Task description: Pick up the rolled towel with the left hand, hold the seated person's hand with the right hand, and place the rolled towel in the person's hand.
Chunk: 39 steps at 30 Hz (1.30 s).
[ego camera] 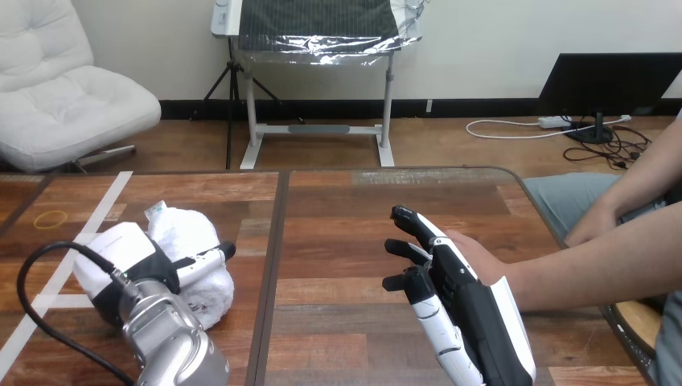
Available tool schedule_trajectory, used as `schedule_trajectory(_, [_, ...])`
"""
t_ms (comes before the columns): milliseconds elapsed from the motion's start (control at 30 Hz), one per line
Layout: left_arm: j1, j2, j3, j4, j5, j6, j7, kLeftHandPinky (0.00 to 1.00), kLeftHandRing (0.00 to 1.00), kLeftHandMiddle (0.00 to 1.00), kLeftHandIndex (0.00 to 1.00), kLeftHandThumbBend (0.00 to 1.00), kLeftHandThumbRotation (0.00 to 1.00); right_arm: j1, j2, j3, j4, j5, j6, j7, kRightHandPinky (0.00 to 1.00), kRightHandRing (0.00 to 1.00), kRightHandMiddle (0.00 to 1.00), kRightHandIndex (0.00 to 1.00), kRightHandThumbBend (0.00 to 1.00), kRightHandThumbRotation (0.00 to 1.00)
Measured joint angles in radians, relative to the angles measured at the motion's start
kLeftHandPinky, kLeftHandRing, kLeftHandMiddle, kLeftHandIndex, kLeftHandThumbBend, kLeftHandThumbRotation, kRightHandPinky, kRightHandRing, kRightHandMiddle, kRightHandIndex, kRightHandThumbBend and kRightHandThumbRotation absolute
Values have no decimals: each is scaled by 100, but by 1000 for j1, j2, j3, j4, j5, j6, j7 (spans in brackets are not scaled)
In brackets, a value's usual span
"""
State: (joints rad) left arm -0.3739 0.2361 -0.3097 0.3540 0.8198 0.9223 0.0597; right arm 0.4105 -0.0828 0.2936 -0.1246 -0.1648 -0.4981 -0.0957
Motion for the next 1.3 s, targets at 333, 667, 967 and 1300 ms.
schedule_trajectory(333, [-26,-2,0,45,-16,-27,4,41,53,66,83,95,85,0,0,0,0,-2,4,1,65,84,91,87,66,91])
schedule_trajectory(667, [-54,-8,-12,94,-28,-40,6,46,57,68,83,94,86,0,0,-1,0,-3,5,3,66,84,90,87,65,91])
schedule_trajectory(967, [-84,-14,-34,156,-29,-78,33,45,54,64,77,92,84,0,0,-1,0,-6,5,6,66,84,90,87,65,91])
schedule_trajectory(1300, [-129,-17,-71,225,-25,-94,39,46,54,64,74,91,83,0,0,-1,0,-9,15,11,66,84,90,87,63,91])
